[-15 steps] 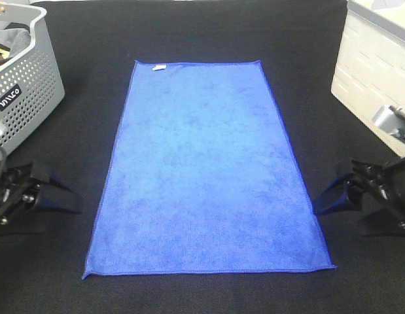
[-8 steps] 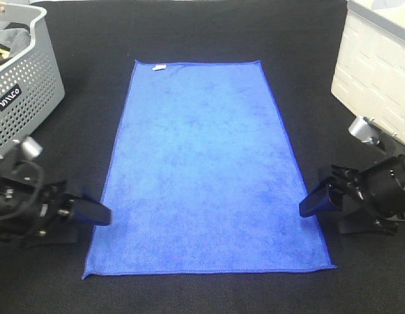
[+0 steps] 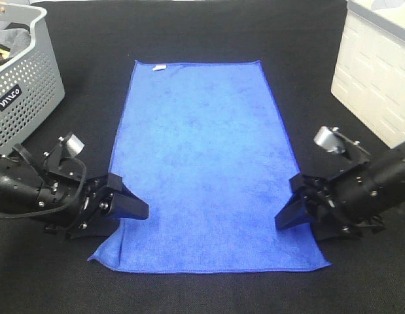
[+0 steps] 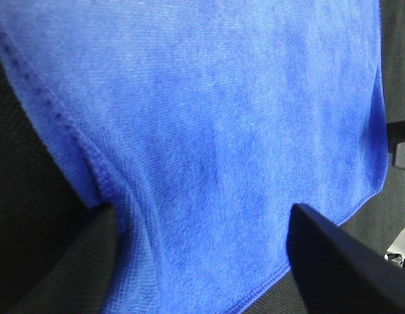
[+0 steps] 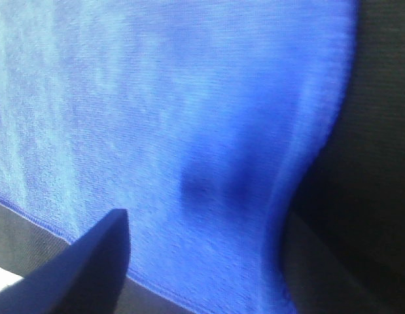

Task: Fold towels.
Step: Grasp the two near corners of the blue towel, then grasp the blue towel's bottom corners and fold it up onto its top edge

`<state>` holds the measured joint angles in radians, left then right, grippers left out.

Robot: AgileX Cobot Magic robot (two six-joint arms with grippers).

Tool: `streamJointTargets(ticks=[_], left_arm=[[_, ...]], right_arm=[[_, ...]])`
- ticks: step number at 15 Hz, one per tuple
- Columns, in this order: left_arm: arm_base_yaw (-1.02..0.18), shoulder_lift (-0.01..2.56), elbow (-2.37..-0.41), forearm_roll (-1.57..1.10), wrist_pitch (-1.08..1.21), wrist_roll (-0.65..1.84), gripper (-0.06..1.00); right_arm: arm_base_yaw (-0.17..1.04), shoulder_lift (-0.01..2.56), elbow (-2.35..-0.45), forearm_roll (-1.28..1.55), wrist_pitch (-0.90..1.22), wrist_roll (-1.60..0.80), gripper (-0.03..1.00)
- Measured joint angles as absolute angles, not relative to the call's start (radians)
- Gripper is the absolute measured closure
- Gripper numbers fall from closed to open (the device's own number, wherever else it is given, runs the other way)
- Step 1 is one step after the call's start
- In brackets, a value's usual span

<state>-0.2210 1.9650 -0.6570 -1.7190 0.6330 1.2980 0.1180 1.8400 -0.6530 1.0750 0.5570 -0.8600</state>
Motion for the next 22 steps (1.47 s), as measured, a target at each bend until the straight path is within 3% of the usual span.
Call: streamJointTargets(ticks=[2,3,4,5,6,14,22], left_arm=[[-0.224,1.977,-0.659,-1.736,0.617,1.298,0.41],[-0.224,1.985,-0.659,-1.736,0.591,1.298,0.63],[-0.224,1.988,-0.659,-1.735,0.584,1.298,0.78],[-0.224,1.988,-0.659,-1.730,0.582,1.298,0.90],[-0.224,1.988,-0.659,-1.717,0.582,1.293,0.94],[-0.186,1.725,-0.635,-1.174,0.601,0.839,0.94],[-0.186,1.449,-0.392,-1.097,0.678,0.735,0.94]], right_arm=[[0.140,1.847,-0.658,1.077,0.523,-0.813,0.53],[0.140,1.856,-0.658,1.069,0.499,-0.765,0.74],[0.140,1.856,-0.658,1.060,0.489,-0.742,0.88],[0.140,1.857,-0.658,1.055,0.486,-0.727,0.96],[0.140,1.857,-0.658,1.053,0.486,-0.720,0.97],[0.141,1.657,-0.597,1.000,0.610,-0.679,0.97],[0.141,1.461,-0.402,0.916,0.682,-0.586,0.97]])
